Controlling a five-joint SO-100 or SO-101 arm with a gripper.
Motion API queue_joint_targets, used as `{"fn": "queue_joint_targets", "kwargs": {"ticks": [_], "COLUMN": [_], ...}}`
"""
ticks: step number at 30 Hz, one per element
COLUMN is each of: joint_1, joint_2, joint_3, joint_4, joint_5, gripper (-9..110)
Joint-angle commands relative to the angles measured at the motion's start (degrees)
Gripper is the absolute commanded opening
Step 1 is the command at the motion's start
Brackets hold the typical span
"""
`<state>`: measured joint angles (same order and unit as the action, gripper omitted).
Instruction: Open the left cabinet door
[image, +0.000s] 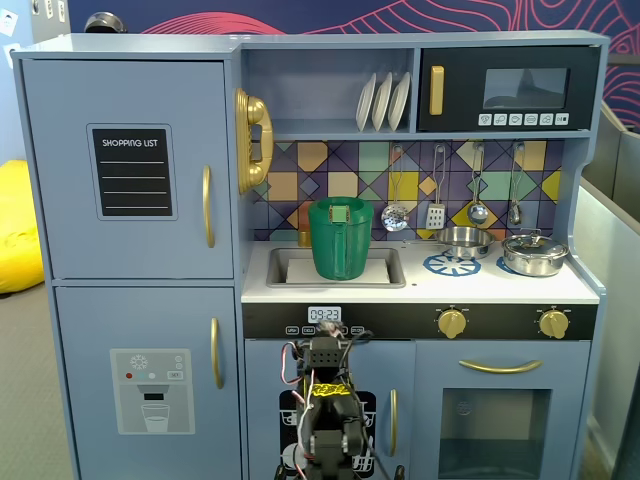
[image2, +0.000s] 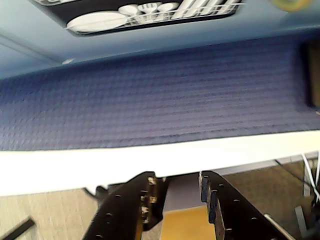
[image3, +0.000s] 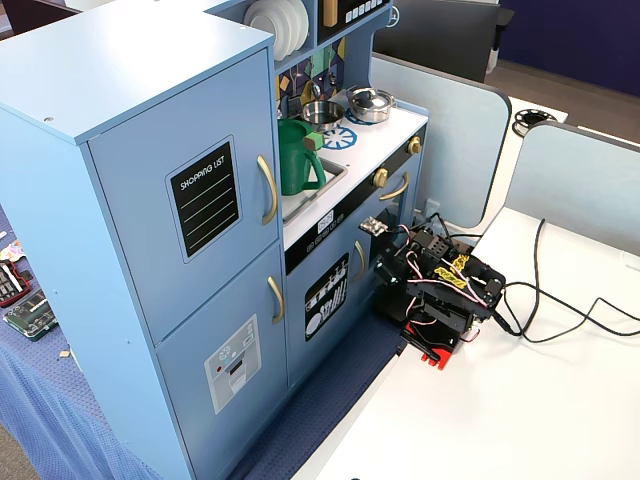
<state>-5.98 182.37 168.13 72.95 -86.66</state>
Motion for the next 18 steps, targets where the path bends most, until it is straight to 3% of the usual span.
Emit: {"fn": "queue_joint_targets", "kwargs": {"ticks": [1,6,18], "joint_1": [-10.3,-16.5,-21.6], "joint_2": [-1.8,-7.0,-29.5], "joint_3": [-11.1,-22.0,-50.6], "joint_4": [-8.9,-21.2,-34.9], "joint_5": [-6.0,-16.3,-3.2], "gripper": [0,2,27]}}
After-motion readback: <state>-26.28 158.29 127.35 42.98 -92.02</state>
